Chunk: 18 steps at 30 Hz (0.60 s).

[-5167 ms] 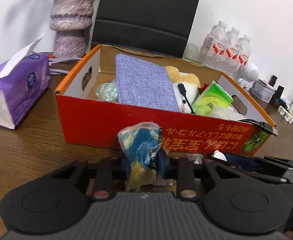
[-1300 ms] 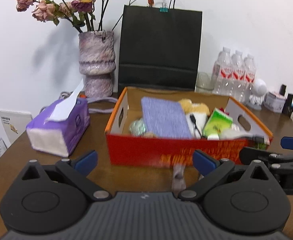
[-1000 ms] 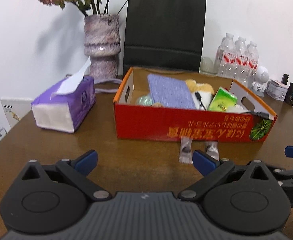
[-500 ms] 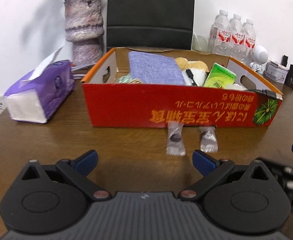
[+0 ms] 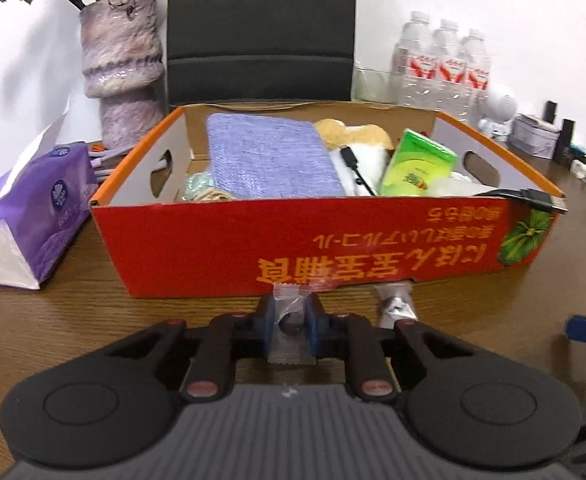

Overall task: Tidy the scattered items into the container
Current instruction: 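Lower the left tool onto the clear wrapped candy and grasp it, then lift the candy with the left tool while the right tool grasps the clear packet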

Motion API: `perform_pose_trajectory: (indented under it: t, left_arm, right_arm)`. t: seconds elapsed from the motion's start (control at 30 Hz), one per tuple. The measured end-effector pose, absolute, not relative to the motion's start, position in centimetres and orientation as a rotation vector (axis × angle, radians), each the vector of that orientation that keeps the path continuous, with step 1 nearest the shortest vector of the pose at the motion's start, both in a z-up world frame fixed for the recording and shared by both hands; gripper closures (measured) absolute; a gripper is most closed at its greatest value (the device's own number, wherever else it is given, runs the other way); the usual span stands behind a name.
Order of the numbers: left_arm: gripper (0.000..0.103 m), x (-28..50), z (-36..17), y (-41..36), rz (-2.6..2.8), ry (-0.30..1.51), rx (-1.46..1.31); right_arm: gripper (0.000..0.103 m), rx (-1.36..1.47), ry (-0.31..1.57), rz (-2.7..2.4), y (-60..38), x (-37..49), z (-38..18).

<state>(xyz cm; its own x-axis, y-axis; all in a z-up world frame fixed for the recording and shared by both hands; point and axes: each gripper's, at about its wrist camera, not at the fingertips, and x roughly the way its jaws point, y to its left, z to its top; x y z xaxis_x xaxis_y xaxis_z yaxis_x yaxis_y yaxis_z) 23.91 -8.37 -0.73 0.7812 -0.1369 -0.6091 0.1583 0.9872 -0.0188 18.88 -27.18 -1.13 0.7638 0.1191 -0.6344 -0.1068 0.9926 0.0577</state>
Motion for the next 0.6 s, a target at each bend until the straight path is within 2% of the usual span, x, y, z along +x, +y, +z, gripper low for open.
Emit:
perform_pose_trajectory:
  t: [0.4, 0.5, 0.6]
  left_arm:
    - [0.086, 23.1, 0.3, -1.2, -0.146, 0.620, -0.067]
    - [0.086, 22.9, 0.6, 0.9, -0.135, 0.624, -0.118]
    - [0.086, 22.4, 0.9, 2.0, -0.142, 0.616, -0.144]
  right_arm:
    - [0.000, 0.008, 0.644, 0.180, -23.0, 21.5, -0.4]
    - [0.008, 0.011, 0.644, 0.177, -21.4, 22.7, -0.6]
    - [0.010, 0.003, 0.636, 0.155, -20.3, 23.5, -0.6]
